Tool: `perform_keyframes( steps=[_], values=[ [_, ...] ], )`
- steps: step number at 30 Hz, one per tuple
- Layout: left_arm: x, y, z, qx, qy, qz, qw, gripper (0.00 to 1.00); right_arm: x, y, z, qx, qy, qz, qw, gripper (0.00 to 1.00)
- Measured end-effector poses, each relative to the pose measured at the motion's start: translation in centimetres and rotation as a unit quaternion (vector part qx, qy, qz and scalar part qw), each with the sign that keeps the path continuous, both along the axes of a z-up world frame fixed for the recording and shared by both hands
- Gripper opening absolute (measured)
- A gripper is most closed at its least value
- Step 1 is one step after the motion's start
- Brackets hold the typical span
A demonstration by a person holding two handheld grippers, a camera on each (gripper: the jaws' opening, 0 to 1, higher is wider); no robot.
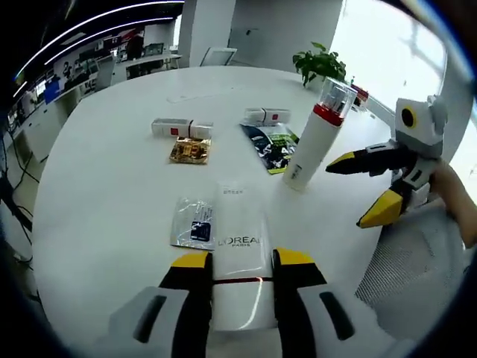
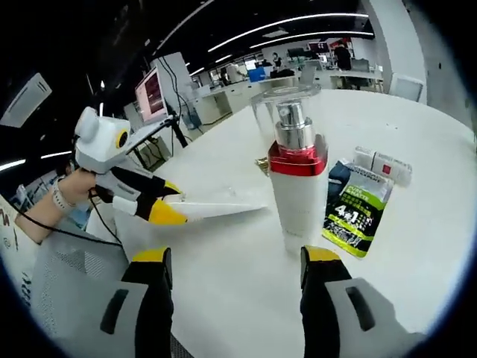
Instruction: Arrange the skincare products in the storage area until every visible bottle or jar stands upright without overlapping.
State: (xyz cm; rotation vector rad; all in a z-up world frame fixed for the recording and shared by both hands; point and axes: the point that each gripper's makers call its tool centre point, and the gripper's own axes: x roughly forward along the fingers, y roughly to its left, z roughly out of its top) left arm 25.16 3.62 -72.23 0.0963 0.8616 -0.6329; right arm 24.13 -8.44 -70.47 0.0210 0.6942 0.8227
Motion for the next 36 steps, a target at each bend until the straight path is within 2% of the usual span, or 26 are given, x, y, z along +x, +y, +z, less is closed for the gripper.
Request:
perform_keyframes(
  steps=[3, 5, 10, 12, 16, 20, 25, 26, 27, 28, 29, 32, 36],
  values=[
    [-0.5, -0.1, 0.0, -0.007, 0.008, -0.005, 0.9999, 0.26, 0.0, 0.2, -0.1, 0.007, 0.002, -0.003, 1.0, 0.61],
    [-0.6, -0.2, 0.0, -0.011, 0.011, -0.008, 0.9998, 0.26, -0.1, 0.6, 0.0, 0.025, 0.011, -0.004, 0.9996, 0.6],
    [-0.9, -0.4, 0.0, -0.012, 0.014, -0.009, 0.9998, 0.26, -0.3, 1.4, -0.7, 0.007, 0.023, 0.011, 0.9996, 0.56],
    [-1.0, -0.4, 0.0, -0.014, 0.015, -0.009, 0.9997, 0.26, -0.4, 1.8, -0.8, 0.011, 0.028, 0.012, 0.9995, 0.51],
    [-1.2, -0.5, -0.2, -0.018, 0.023, -0.009, 0.9995, 0.26, -0.3, 2.3, -1.6, 0.017, 0.047, 0.005, 0.9987, 0.48],
    [-1.4, -0.5, -0.2, -0.018, 0.026, -0.012, 0.9994, 0.26, 0.1, 3.0, -1.7, 0.03, 0.06, -0.007, 0.9978, 0.42],
    [-1.6, -0.5, -0.3, -0.021, 0.033, -0.015, 0.9991, 0.27, 0.2, 3.7, -2.0, 0.048, 0.082, -0.03, 0.9951, 0.41],
    [-1.7, -0.5, -0.4, -0.023, 0.036, -0.016, 0.999, 0.26, 0.3, 3.9, -1.8, 0.065, 0.09, -0.048, 0.9926, 0.4],
    [-1.7, -0.4, -0.6, -0.024, 0.041, -0.016, 0.9988, 0.26, 0.5, 4.4, -1.4, 0.102, 0.107, -0.06, 0.9871, 0.38],
    [-1.6, -0.4, -0.6, -0.024, 0.041, -0.016, 0.9987, 0.26, 0.9, 4.6, -1.1, 0.12, 0.107, -0.072, 0.9843, 0.39],
    [-1.6, -0.3, -0.7, -0.024, 0.044, -0.017, 0.9986, 0.26, 1.1, 4.7, -1.0, 0.128, 0.108, -0.082, 0.9824, 0.38],
    [-1.7, -0.3, -0.8, -0.026, 0.047, -0.017, 0.9984, 0.26, 1.1, 4.7, -1.6, 0.12, 0.112, -0.088, 0.9826, 0.39],
    [-1.9, -0.4, -0.9, -0.03, 0.053, -0.016, 0.998, 0.26, 0.8, 5.2, -1.9, 0.146, 0.134, -0.09, 0.9759, 0.37]
  ],
)
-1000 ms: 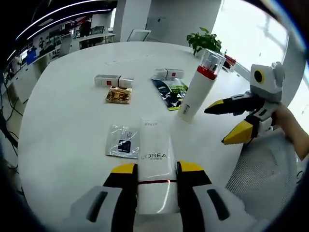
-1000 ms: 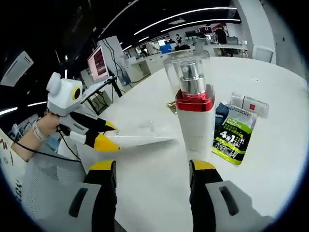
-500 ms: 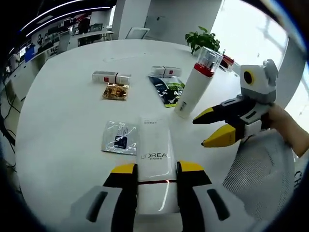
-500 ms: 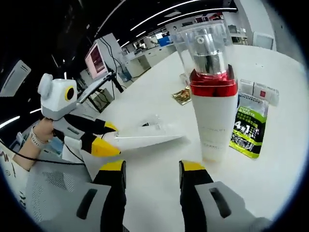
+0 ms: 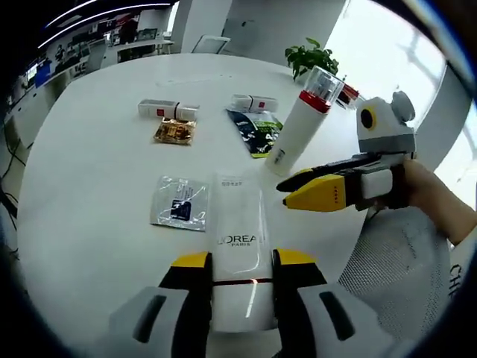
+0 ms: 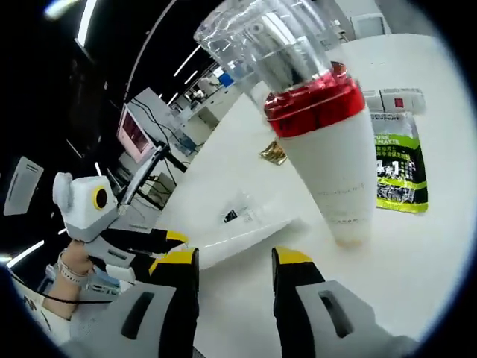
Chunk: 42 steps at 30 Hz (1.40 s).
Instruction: Arrange the skincare products in the storage area until every visible bottle or jar stands upright without overlapping.
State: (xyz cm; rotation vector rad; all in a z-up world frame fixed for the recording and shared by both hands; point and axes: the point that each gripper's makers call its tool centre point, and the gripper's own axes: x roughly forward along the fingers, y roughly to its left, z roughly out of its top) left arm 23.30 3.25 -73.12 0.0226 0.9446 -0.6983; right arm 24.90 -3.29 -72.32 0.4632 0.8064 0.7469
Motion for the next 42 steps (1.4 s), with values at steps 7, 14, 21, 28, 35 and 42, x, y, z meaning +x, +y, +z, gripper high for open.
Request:
perform_keyframes(
  steps=[7, 14, 21, 28, 35, 42],
  values=[
    [-0.4, -0.4, 0.0, -0.001, 0.004, -0.008, 1.0, 0.26, 0.3, 0.3, -1.0, 0.003, 0.011, 0.0, 0.9999, 0.35],
    [-1.0, -0.9, -0.4, 0.002, 0.013, -0.022, 0.9997, 0.26, 0.5, 0.1, -1.9, 0.035, 0.045, -0.027, 0.998, 0.35],
    [-1.8, -1.5, -0.8, 0.008, 0.022, -0.045, 0.9987, 0.26, 0.6, 0.2, -2.1, 0.058, 0.06, -0.047, 0.9954, 0.35],
    [-2.2, -1.7, -1.4, 0.014, 0.031, -0.062, 0.9975, 0.27, 0.4, -0.2, -2.2, 0.068, 0.072, -0.069, 0.9926, 0.34],
    [-2.3, -1.7, -1.6, 0.024, 0.029, -0.076, 0.9964, 0.27, 0.5, -0.2, -2.4, 0.074, 0.081, -0.086, 0.9902, 0.31],
    [-2.6, -1.9, -1.7, 0.031, 0.021, -0.089, 0.9953, 0.27, 0.5, -0.3, -2.6, 0.076, 0.09, -0.098, 0.9882, 0.26]
  ],
)
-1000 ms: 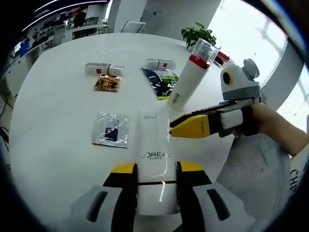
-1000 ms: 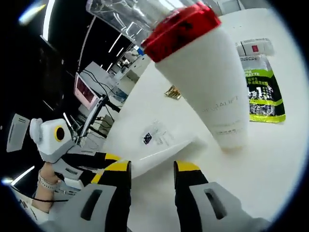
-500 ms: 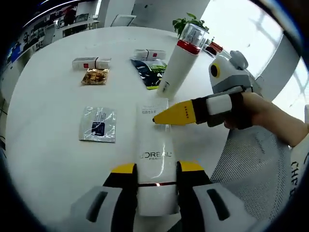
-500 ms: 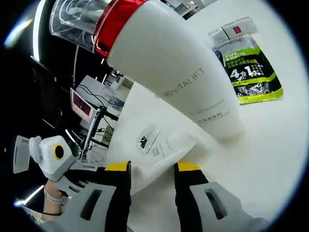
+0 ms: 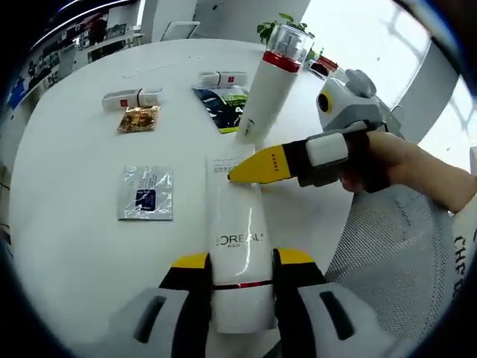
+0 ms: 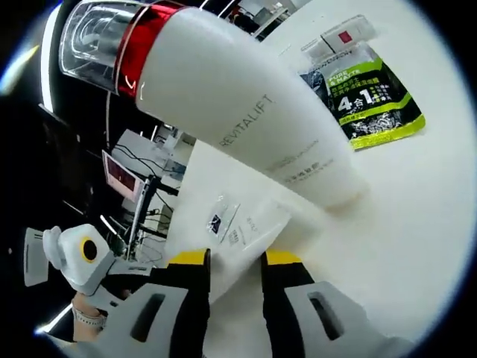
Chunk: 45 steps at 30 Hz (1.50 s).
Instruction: Arrange the skincare products in the storage area until every visible bottle or jar stands upright without overlapping.
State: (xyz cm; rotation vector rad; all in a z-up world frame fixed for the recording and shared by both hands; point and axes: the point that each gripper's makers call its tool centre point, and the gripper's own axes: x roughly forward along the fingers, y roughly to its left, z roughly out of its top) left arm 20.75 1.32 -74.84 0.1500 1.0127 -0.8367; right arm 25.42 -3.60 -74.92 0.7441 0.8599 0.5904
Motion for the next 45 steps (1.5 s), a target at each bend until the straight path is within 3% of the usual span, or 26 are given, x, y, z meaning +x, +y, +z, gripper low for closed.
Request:
perform_keyframes(
  steps=[7, 18, 26, 37, 41, 45],
  values=[
    [-0.3, 0.2, -0.5, 0.028, -0.013, -0.025, 0.9992, 0.27, 0.0, 0.0, -0.1, -0.001, 0.003, 0.0, 1.0, 0.21],
    [-0.2, 0.0, -1.1, 0.049, -0.021, -0.032, 0.9981, 0.27, 0.7, 1.1, 3.1, 0.042, -0.045, -0.004, 0.9981, 0.12],
    [0.8, 0.0, -0.6, 0.044, -0.053, -0.035, 0.997, 0.28, 1.4, 1.1, 4.9, 0.044, -0.084, -0.001, 0.9955, 0.1],
    [1.7, -0.4, 0.0, 0.026, -0.081, -0.038, 0.9957, 0.28, 1.9, 1.4, 6.7, 0.02, -0.144, 0.02, 0.9892, 0.09],
    [1.9, -0.5, 0.5, 0.02, -0.105, -0.056, 0.9927, 0.29, 2.1, 1.7, 7.8, -0.001, -0.188, 0.042, 0.9812, 0.09],
    [1.9, -0.5, 0.6, 0.024, -0.113, -0.059, 0.9915, 0.3, 1.4, 2.5, 8.6, -0.013, -0.211, 0.062, 0.9755, 0.09]
  ],
)
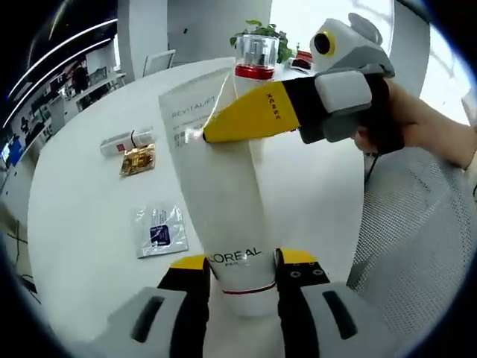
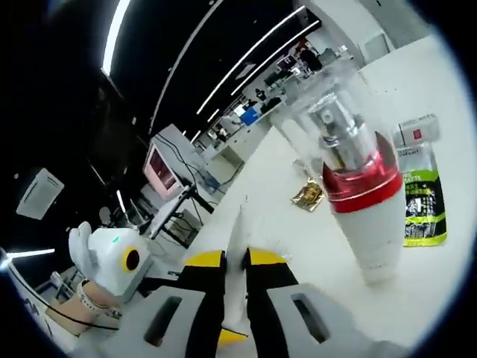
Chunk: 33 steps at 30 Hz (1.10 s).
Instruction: Arrange the skincare products in the storage area until every visible bottle or jar stands upright without overlapping.
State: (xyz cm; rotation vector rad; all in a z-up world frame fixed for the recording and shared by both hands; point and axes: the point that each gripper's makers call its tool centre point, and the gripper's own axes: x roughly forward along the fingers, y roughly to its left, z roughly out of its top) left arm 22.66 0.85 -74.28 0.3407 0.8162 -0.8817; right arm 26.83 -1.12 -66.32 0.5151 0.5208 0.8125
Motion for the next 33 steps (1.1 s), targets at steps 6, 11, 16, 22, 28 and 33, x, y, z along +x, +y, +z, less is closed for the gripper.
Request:
perform_keyframes(
  steps=[6, 11, 16, 22, 28, 33],
  values=[
    [-0.2, 0.0, 0.0, -0.004, -0.002, -0.012, 0.9999, 0.32, -0.3, 0.7, 0.8, -0.027, -0.047, 0.035, 0.9979, 0.09],
    [-0.2, 0.2, 0.0, 0.002, -0.01, -0.02, 0.9998, 0.37, -0.9, 1.2, 1.3, -0.045, -0.075, 0.059, 0.9944, 0.08],
    [-0.2, 0.5, 0.2, 0.0, -0.01, -0.021, 0.9997, 0.39, -1.7, 1.9, 1.9, -0.058, -0.104, 0.088, 0.989, 0.09],
    [-0.3, 0.6, 0.6, -0.008, -0.009, -0.024, 0.9996, 0.4, -2.2, 2.3, 2.2, -0.072, -0.128, 0.111, 0.9829, 0.08],
    [-0.4, 0.5, 1.1, -0.023, -0.007, -0.022, 0.9995, 0.4, -2.6, 2.3, 2.5, -0.078, -0.141, 0.126, 0.9789, 0.09],
    [-0.3, 0.0, 2.4, -0.058, -0.015, -0.021, 0.998, 0.37, -2.9, 2.0, 2.6, -0.083, -0.151, 0.138, 0.9753, 0.08]
  ],
)
